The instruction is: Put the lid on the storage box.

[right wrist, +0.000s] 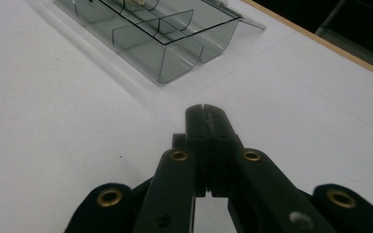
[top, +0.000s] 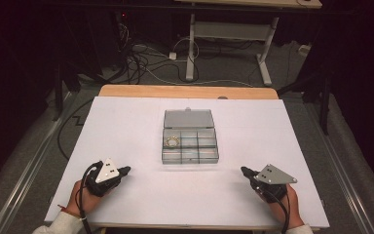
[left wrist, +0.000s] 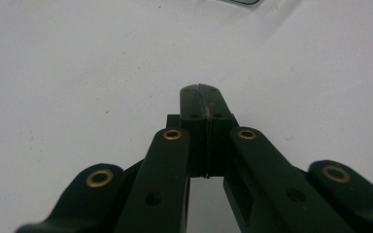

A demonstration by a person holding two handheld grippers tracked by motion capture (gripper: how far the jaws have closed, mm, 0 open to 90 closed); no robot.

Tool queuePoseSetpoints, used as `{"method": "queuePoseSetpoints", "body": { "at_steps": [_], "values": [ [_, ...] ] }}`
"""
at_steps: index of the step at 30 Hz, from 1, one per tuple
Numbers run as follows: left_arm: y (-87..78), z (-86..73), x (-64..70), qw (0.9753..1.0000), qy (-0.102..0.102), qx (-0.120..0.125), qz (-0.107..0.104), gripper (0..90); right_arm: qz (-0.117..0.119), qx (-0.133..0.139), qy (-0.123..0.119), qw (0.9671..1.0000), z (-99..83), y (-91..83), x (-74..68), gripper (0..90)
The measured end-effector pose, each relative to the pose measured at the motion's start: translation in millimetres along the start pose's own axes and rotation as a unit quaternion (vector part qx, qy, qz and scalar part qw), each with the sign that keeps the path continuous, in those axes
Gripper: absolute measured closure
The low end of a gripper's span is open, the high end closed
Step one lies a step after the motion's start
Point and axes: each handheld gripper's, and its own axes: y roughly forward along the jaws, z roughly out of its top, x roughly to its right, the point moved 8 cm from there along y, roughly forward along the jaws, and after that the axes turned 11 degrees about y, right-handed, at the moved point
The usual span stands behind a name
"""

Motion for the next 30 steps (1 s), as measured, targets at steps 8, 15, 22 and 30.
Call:
{"method": "queuePoseSetpoints", "body": {
  "at_steps": [8,15,22,30],
  "values": [
    [11.8,1.1,2.5,0.9999,0.008,-0.011,-0.002,87.4,-0.001,-0.01,-0.004,0.9999,-1.4,6.7,5.3,90.0],
    [25.9,12.2,-8.5,0.9997,-0.022,-0.008,0.003,87.4,-0.009,-0.017,-0.001,0.9998,4.1,24.0,15.7,90.0],
    [47.5,19.1,-17.2,0.9991,-0.038,-0.016,0.004,87.3,-0.009,-0.029,0.012,0.9995,10.0,44.6,32.8,90.0],
    [79.6,27.7,-24.8,0.9991,-0.032,-0.028,0.004,87.4,-0.004,-0.053,0.028,0.9982,24.1,76.6,50.4,90.0]
  ]
}}
